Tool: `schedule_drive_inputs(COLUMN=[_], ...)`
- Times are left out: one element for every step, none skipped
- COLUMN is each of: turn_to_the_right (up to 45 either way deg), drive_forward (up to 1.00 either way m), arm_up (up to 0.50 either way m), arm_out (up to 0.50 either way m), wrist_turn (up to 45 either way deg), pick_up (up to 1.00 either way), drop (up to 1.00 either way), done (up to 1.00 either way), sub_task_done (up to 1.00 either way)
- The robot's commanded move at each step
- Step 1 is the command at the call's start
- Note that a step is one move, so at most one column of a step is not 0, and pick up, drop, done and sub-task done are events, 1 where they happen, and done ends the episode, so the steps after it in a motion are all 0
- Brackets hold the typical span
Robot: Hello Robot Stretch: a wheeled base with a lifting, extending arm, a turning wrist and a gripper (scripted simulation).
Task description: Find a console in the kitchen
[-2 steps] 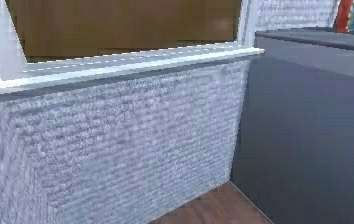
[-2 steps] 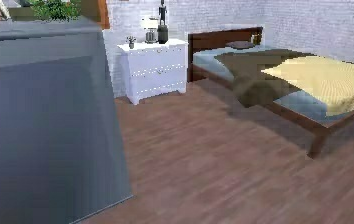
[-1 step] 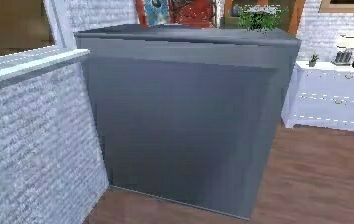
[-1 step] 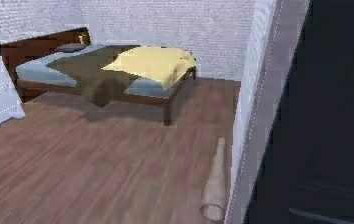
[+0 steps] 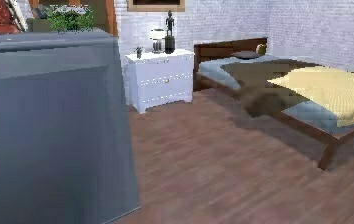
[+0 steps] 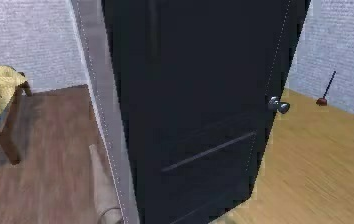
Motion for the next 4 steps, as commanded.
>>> schedule_drive_inputs(turn_to_the_right=[45.0,15.0,0.0,45.0], drive_forward=[0.0,0.0,0.15,0.0], arm_up=[0.0,0.0,0.0,0.0], arm_out=[0.0,0.0,0.0,0.0], wrist_turn=[0.0,0.0,0.0,0.0], pick_up=[0.0,0.0,0.0,0.0], drop=[0.0,0.0,0.0,0.0], done=[0.0,0.0,0.0,0.0], sub_task_done=[0.0,0.0,0.0,0.0])
